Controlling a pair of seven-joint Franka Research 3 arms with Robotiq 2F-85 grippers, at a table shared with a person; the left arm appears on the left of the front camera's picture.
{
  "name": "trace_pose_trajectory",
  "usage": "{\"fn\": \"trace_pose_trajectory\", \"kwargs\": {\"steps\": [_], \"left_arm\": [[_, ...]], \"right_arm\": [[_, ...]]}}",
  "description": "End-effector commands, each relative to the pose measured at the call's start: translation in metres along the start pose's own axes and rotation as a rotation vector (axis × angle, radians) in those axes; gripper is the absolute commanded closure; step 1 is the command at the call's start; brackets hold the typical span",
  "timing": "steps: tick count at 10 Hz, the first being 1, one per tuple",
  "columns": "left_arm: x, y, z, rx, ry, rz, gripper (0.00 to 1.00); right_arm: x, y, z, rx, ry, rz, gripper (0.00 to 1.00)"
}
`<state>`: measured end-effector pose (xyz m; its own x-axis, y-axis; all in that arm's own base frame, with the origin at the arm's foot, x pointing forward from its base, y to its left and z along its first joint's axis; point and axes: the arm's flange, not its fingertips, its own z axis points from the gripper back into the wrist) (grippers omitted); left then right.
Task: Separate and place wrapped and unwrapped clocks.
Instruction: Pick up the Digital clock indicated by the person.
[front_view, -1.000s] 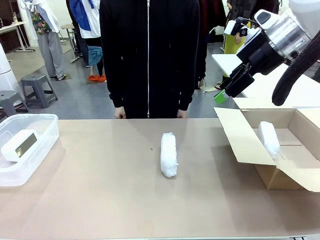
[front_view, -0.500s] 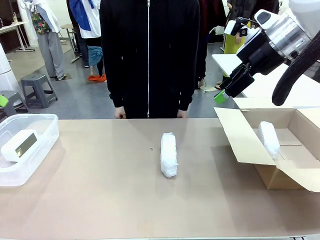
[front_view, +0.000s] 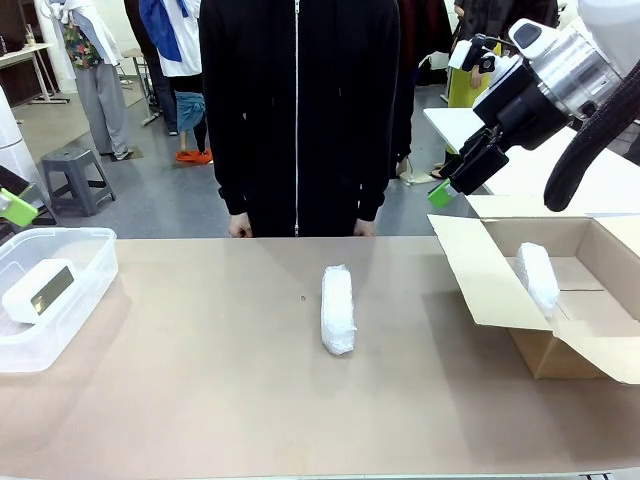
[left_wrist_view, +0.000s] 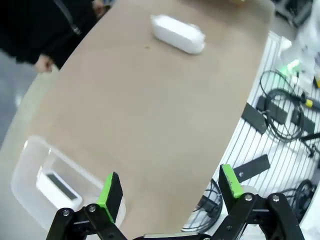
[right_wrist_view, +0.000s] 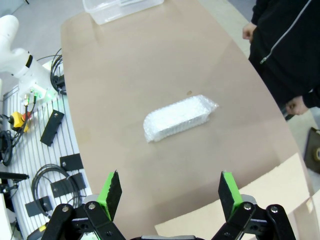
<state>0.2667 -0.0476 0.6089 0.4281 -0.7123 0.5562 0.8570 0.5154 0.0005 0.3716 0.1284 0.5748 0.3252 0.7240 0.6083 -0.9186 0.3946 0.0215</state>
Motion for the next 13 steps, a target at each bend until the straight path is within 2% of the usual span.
{"fn": "trace_pose_trajectory", "kwargs": {"steps": [1,3,5,7,8,10,11,13], "left_arm": [[0.002,0.01,-0.018,-0.05,-0.032,-0.101,0.0],[0.002,0.015,-0.022,-0.079,-0.02,-0.066,0.0],[-0.003,0.014,-0.02,-0.081,-0.094,-0.061,0.0],[-0.006,0.015,-0.016,-0.067,-0.125,-0.06,0.0],[-0.006,0.015,-0.016,-0.056,-0.13,-0.055,0.0],[-0.005,0.014,-0.021,-0.064,-0.069,-0.092,0.0],[-0.001,0.014,-0.009,-0.062,-0.092,-0.037,0.0],[-0.001,0.014,-0.009,-0.062,-0.092,-0.037,0.0]], "right_arm": [[0.002,-0.002,0.0,0.02,-0.014,0.002,0.0],[0.002,-0.002,0.0,0.02,-0.014,0.002,0.0],[0.002,-0.002,0.0,0.02,-0.014,0.002,0.0],[0.002,-0.002,0.0,0.02,-0.014,0.002,0.0],[0.002,-0.002,0.0,0.02,-0.014,0.002,0.0],[0.002,-0.002,0.0,0.02,-0.014,0.002,0.0],[0.002,-0.002,0.0,0.02,-0.014,0.002,0.0],[0.002,-0.002,0.0,0.02,-0.014,0.002,0.0]]}}
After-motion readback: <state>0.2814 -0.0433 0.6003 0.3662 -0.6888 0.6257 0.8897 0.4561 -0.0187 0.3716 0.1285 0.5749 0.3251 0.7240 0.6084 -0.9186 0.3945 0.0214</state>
